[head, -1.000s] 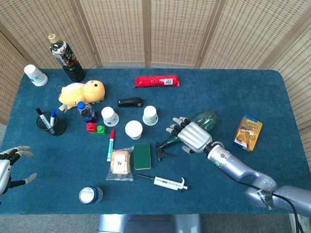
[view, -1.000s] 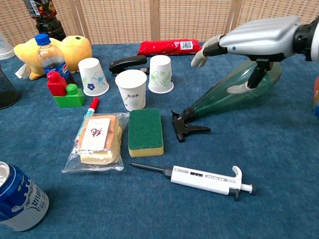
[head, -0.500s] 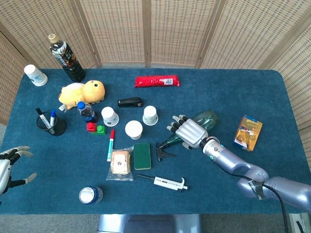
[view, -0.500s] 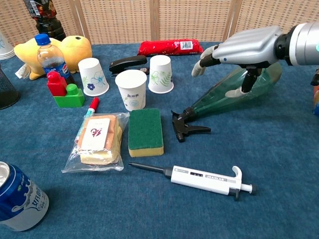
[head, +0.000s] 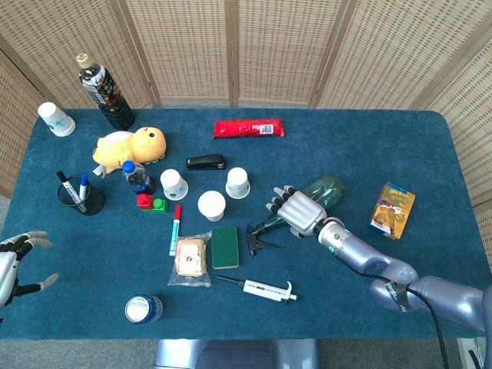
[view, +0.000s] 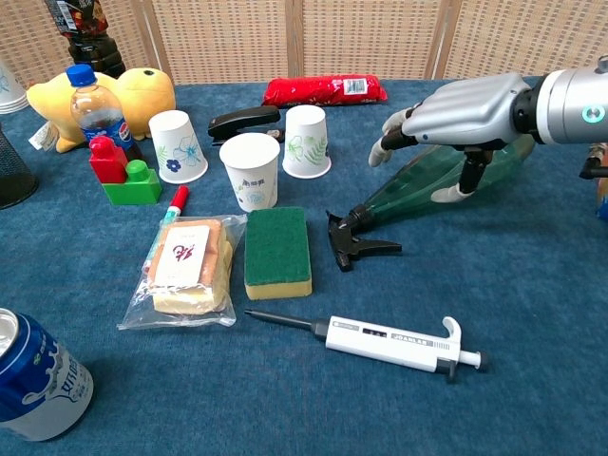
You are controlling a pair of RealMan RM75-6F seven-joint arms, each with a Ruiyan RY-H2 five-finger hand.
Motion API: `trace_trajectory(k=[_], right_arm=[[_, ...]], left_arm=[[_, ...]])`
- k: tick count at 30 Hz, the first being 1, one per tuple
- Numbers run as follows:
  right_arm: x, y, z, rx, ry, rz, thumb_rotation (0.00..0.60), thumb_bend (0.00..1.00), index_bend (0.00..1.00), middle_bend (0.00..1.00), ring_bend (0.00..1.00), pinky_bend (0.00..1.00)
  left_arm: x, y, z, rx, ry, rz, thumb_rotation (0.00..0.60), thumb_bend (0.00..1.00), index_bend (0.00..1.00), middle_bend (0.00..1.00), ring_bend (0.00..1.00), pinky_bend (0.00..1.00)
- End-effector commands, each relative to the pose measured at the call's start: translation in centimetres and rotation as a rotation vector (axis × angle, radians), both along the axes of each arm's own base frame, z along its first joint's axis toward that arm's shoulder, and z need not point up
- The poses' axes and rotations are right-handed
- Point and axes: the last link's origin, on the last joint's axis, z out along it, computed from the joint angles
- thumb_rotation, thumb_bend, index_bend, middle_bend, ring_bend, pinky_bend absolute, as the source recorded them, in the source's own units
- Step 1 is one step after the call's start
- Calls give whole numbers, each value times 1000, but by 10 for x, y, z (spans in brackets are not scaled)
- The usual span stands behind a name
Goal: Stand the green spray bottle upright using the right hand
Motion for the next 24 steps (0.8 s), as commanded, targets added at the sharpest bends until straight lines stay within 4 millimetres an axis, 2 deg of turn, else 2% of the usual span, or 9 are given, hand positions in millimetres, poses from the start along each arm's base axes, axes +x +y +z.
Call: trace_trajectory(k=[1, 14, 20, 24], right_arm=[[1, -1, -1, -1, 5, 5, 600, 407, 152, 196, 23, 166], [1, -4, -14, 10, 41, 6, 600, 406, 163, 203, 27, 167], [2, -9, -22, 10, 52, 3, 600, 394, 291, 254, 95, 241], [1, -12, -26, 6, 52, -6, 600, 405, 412, 317, 157, 329]], left_arm=[[-1, -1, 0, 1, -4, 2, 600, 153, 374, 281, 252, 220], [-6, -4, 1, 4, -11, 14, 600, 152, 374, 280, 253, 221], [-10, -5, 2, 6, -26, 23, 600, 152, 374, 280, 254, 221], [-12, -7, 3, 10, -39, 27, 600, 152, 374, 280, 255, 221]])
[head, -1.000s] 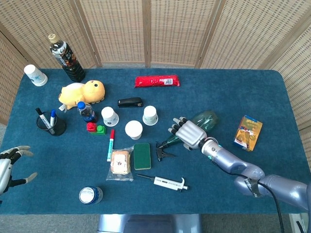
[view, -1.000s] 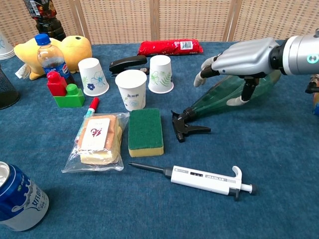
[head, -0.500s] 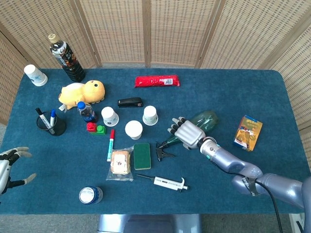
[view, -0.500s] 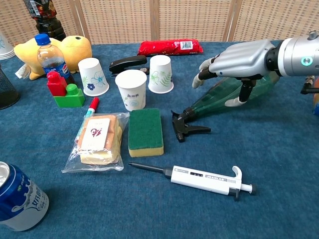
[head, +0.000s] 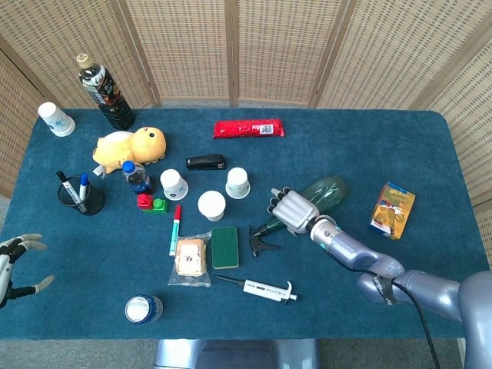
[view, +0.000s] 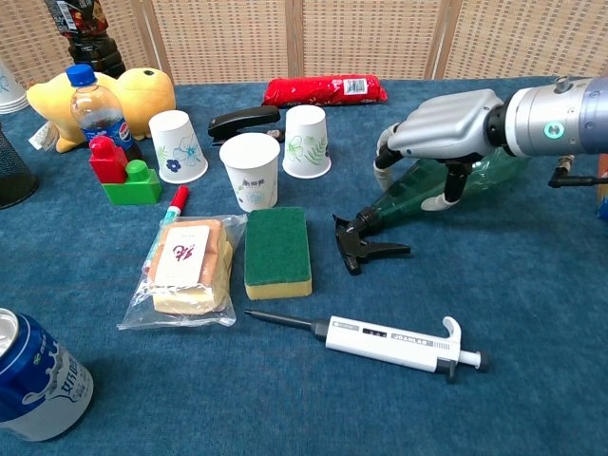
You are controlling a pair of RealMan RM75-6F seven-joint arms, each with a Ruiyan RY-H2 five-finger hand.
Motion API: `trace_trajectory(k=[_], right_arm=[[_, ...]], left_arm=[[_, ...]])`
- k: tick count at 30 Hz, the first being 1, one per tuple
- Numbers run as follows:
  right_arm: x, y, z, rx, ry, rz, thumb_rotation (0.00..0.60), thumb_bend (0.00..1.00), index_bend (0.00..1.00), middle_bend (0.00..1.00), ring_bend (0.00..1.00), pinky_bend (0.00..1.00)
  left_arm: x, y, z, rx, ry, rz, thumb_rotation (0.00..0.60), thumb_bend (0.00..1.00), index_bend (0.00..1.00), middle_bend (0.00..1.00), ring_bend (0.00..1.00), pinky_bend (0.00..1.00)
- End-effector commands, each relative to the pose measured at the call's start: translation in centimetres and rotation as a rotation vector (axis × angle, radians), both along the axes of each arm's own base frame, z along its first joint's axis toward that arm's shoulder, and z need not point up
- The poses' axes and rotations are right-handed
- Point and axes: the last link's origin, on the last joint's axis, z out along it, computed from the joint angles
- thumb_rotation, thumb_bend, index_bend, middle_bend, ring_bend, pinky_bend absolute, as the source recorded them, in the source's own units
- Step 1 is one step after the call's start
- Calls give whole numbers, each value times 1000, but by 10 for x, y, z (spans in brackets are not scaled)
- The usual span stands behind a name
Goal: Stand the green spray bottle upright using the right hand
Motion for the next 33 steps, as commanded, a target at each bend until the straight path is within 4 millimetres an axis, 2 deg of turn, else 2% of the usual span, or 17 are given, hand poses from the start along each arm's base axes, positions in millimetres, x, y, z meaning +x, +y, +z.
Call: trace_trajectory(k=[1, 4, 10, 20, 33], right_arm=[[-1, -2, -2, -3, 4, -1, 600, 408, 438, 336, 176, 354], [-3, -2, -4, -7, 3, -7, 600, 417, 499, 392, 229, 431], [-5, -5, 1, -28, -25, -27, 600, 419, 565, 476, 318, 501], [-10, -12, 17, -68, -136, -121, 600, 414, 585, 494, 338, 504], [-16, -22, 54, -81, -451, -348, 600, 400, 584, 493, 339, 504]], left_arm=[[-1, -1, 1, 2, -7, 2, 600, 152, 374, 280, 255, 221], [-2, -1, 1, 3, -21, -1, 600, 151, 374, 280, 256, 221], [-2, -1, 2, 8, -34, -10, 600, 152, 374, 280, 263, 225], [-3, -1, 1, 21, -46, -16, 600, 151, 372, 280, 270, 227], [-4, 0, 3, 41, -63, -26, 600, 153, 372, 282, 274, 241]])
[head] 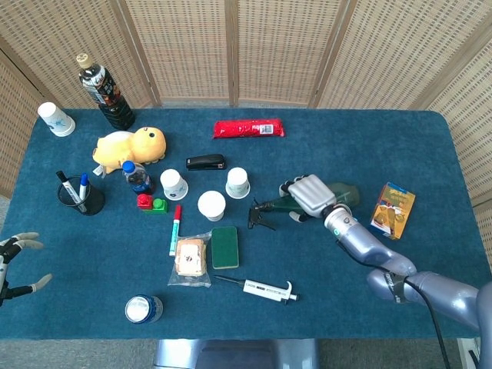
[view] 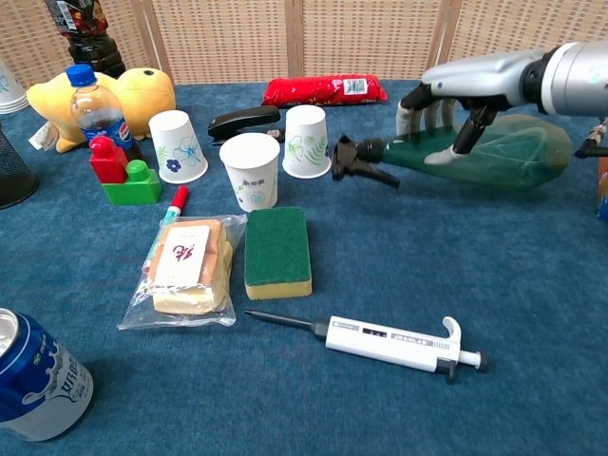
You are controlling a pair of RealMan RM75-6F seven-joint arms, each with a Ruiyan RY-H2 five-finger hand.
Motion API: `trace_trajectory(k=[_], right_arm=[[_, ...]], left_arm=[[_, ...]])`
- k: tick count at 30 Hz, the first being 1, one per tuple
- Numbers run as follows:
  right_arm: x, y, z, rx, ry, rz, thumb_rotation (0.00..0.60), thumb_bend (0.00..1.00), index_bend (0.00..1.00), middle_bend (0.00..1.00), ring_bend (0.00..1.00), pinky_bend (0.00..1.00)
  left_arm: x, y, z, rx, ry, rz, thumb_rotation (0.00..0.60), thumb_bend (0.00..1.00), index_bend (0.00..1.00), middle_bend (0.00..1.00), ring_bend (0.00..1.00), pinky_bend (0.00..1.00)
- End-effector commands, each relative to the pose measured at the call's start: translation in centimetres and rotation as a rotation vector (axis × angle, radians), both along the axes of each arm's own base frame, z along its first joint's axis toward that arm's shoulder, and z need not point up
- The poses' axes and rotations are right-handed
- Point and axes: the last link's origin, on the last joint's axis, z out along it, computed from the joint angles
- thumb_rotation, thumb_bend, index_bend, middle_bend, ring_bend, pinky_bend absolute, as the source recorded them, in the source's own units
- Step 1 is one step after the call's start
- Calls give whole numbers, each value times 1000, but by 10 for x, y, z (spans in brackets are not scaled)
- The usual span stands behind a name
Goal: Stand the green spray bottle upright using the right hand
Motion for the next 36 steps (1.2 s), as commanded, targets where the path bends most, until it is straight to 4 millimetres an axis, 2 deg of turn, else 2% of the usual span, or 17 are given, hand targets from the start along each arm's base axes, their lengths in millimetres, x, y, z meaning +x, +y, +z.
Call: trace_trajectory(k=[1, 14, 19, 29, 36], right_arm=[[-3, -4, 17, -12, -124, -79, 600, 397, 583, 493, 339, 504], [-18, -9, 50, 18, -476, -312, 600, 388, 572, 488, 339, 504], [-21, -8, 60, 60, -693, -431, 600, 387, 573, 488, 339, 504], [-28, -7, 75, 96, -964, -504, 600, 388, 580, 489, 339, 504], [-37, -4, 79, 70, -1068, -482, 600, 375, 582, 490, 339, 504]], left_arm=[[0, 0, 0, 4, -6, -2, 600, 152, 371, 282, 274, 241], [2, 2, 3, 24, -34, -8, 600, 151, 370, 283, 274, 245], [4, 2, 5, 34, -47, -15, 600, 151, 369, 285, 274, 249], [3, 2, 6, 43, -52, -9, 600, 152, 370, 287, 274, 253], [5, 5, 8, 48, -48, -23, 600, 153, 369, 288, 274, 254]])
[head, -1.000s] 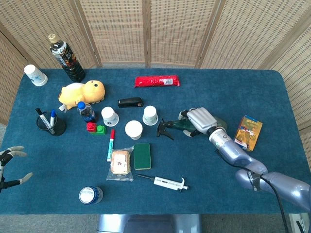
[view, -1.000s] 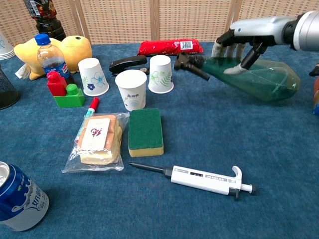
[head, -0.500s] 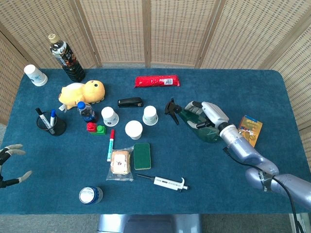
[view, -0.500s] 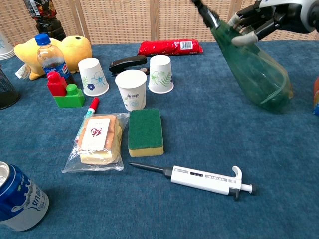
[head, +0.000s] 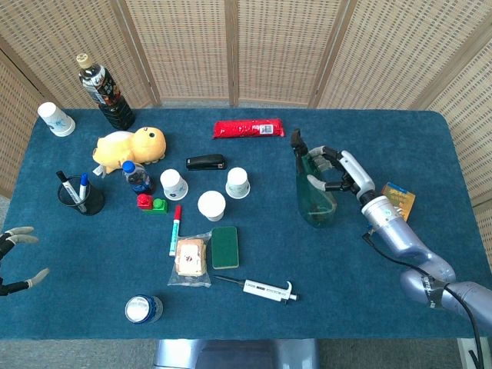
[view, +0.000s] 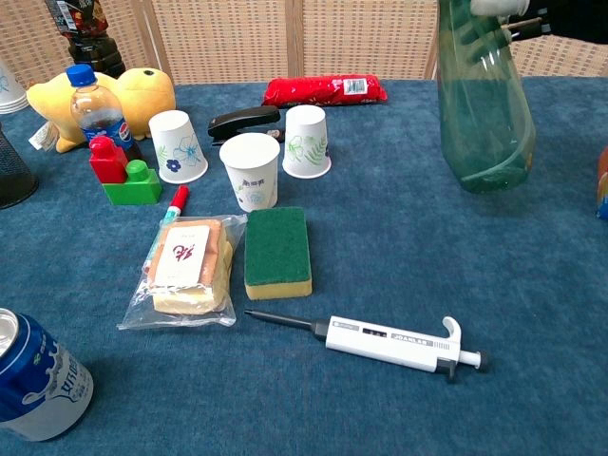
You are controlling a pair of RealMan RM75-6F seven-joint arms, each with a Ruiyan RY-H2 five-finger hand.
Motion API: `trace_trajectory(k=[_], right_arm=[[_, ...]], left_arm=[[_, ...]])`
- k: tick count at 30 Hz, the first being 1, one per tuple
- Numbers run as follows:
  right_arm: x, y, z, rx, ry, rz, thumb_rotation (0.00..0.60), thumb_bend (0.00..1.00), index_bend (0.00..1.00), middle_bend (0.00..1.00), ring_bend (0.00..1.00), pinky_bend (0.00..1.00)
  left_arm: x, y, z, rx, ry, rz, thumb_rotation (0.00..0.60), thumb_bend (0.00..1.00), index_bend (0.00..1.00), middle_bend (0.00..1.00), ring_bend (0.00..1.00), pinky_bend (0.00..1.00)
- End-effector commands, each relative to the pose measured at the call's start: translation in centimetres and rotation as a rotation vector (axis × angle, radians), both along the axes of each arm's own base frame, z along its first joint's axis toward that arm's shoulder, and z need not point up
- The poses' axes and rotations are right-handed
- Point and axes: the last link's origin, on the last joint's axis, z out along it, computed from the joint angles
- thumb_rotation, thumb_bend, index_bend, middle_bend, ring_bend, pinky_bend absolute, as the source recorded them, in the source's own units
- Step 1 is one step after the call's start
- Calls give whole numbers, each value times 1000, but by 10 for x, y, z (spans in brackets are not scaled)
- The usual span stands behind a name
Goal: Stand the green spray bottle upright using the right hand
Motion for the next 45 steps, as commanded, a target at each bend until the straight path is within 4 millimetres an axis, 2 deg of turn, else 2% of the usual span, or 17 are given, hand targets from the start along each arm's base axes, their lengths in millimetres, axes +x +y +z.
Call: trace_trajectory(k=[1, 22, 29, 39, 45], right_arm=[[-6, 3, 2, -39, -54, -6, 600, 374, 582, 490, 339, 504], [-27, 23, -20, -235, -140, -19, 600, 346, 585, 491, 339, 489], [-42, 29, -30, -297, -120, -37, 600, 345, 585, 491, 338, 482], [-60, 37, -36, -335, -69, -38, 600, 347, 585, 491, 339, 470], [-60, 36, -31, -384, -66, -22, 600, 346, 585, 490, 335, 452]], left_arm=[[1, 1, 0, 2, 1, -3, 600, 152, 369, 288, 274, 254], [4, 5, 2, -3, 4, -21, 600, 152, 365, 288, 274, 254], [5, 3, 6, 5, 11, -24, 600, 152, 363, 288, 274, 254], [8, 1, 9, 9, 16, -30, 600, 151, 359, 288, 274, 254], [9, 2, 9, 10, 15, -32, 600, 152, 351, 288, 274, 254]])
